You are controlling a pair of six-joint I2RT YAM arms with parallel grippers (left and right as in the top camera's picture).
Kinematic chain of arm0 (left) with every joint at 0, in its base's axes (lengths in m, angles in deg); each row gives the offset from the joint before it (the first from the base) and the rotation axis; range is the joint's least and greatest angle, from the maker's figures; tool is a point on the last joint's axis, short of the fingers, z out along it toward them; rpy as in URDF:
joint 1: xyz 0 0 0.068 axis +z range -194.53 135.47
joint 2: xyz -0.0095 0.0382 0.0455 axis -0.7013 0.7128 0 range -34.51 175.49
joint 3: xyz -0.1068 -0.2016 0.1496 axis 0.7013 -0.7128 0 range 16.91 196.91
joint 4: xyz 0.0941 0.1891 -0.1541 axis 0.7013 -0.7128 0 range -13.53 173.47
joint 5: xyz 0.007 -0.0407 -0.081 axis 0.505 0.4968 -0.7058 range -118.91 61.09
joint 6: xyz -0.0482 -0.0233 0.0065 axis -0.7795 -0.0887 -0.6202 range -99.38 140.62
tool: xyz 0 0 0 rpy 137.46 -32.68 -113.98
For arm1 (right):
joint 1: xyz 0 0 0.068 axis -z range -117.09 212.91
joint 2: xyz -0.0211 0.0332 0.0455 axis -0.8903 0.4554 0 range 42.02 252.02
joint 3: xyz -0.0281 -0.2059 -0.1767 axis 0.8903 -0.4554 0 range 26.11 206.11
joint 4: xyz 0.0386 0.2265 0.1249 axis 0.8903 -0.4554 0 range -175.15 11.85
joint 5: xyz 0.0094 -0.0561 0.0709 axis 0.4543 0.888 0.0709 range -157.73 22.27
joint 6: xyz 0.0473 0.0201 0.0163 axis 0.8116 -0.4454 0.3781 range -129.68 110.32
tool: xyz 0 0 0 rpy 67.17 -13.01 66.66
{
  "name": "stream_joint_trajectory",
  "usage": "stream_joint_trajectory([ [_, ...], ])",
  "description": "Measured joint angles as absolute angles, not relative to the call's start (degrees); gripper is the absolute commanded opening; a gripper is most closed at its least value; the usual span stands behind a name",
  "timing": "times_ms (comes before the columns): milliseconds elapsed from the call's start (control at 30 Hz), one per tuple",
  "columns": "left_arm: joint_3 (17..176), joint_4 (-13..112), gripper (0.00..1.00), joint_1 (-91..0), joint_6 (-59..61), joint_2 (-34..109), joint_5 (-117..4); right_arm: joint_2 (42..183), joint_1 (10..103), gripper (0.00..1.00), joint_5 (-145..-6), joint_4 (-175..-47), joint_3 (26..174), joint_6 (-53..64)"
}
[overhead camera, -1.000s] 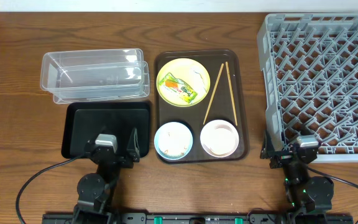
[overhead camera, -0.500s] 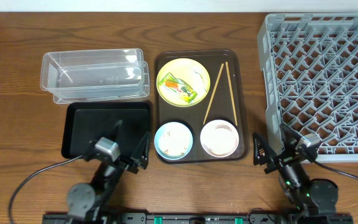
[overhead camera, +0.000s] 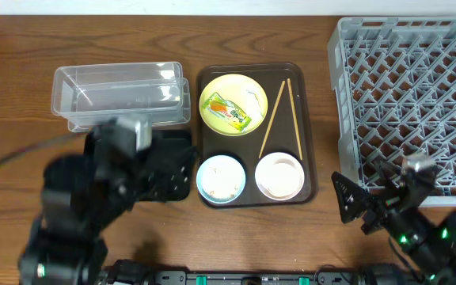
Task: Sort waste into correct bins and load items into the dishwasher rack
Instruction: 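Reach the left gripper to the white cup in the pink bowl and grasp it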
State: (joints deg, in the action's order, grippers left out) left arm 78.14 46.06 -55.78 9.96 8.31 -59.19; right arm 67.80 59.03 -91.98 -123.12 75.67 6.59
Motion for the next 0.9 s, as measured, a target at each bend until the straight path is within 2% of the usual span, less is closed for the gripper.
stream_joint_trajectory([
  [133,81.81,39.98,0.88,-55.78,9.88,15.79,-64.04,75.56,59.03,0.99,-92.87,-130.84,82.64,4.71],
  [333,81.81,37.62,0.88,-55.78,7.04,23.22,-69.9,79.49,59.03,0.96,-97.77,-132.39,83.82,3.45],
  [500,81.81,37.6,0.88,-57.59,6.86,27.18,-72.46,80.15,59.03,0.98,-99.15,-133.35,83.82,3.27],
  [667,81.81,37.38,0.87,-64.02,6.86,30.32,-68.15,81.09,59.03,0.96,-98.58,-134.82,83.84,5.2],
  [900,81.81,37.43,0.87,-73.7,5.53,33.54,-50.34,82.44,59.03,0.96,-97.75,-135.23,83.84,6.86],
])
